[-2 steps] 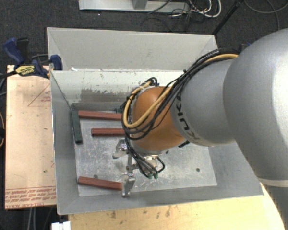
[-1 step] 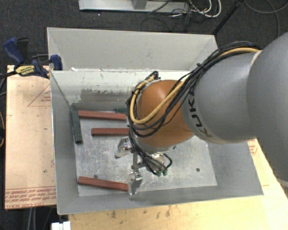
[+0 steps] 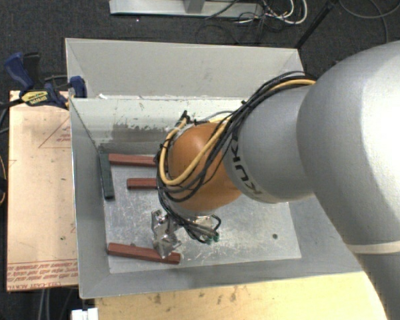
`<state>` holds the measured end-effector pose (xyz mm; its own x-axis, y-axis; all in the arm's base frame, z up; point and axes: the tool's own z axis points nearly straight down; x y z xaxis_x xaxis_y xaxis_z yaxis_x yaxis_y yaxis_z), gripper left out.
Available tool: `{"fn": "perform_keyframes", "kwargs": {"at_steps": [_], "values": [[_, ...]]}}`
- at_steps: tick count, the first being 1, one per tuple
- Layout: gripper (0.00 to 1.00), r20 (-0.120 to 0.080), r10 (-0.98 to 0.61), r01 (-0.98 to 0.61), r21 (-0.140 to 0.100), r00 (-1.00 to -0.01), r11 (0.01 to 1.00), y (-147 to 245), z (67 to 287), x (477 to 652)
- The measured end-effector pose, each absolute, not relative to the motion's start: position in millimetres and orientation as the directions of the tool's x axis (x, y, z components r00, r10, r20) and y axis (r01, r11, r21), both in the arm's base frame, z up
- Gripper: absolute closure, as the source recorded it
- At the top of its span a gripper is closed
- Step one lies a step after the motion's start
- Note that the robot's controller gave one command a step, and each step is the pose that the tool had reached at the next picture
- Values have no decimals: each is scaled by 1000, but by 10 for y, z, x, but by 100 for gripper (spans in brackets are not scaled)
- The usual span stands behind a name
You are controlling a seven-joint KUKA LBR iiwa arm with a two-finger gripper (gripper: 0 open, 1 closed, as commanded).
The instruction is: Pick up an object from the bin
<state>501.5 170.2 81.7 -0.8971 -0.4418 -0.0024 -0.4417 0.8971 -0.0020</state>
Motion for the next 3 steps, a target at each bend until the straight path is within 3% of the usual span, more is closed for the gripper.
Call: {"fn": "perform_keyframes", "kwargs": {"at_steps": [1, 2, 3], "values": [[0, -35, -440, -440, -1, -897, 898, 1738, 805, 5063], [0, -34, -439, -440, -1, -898, 898, 1735, 803, 5063], [0, -3, -445, -445, 1, -896, 896, 1811, 1030, 5410]]}}
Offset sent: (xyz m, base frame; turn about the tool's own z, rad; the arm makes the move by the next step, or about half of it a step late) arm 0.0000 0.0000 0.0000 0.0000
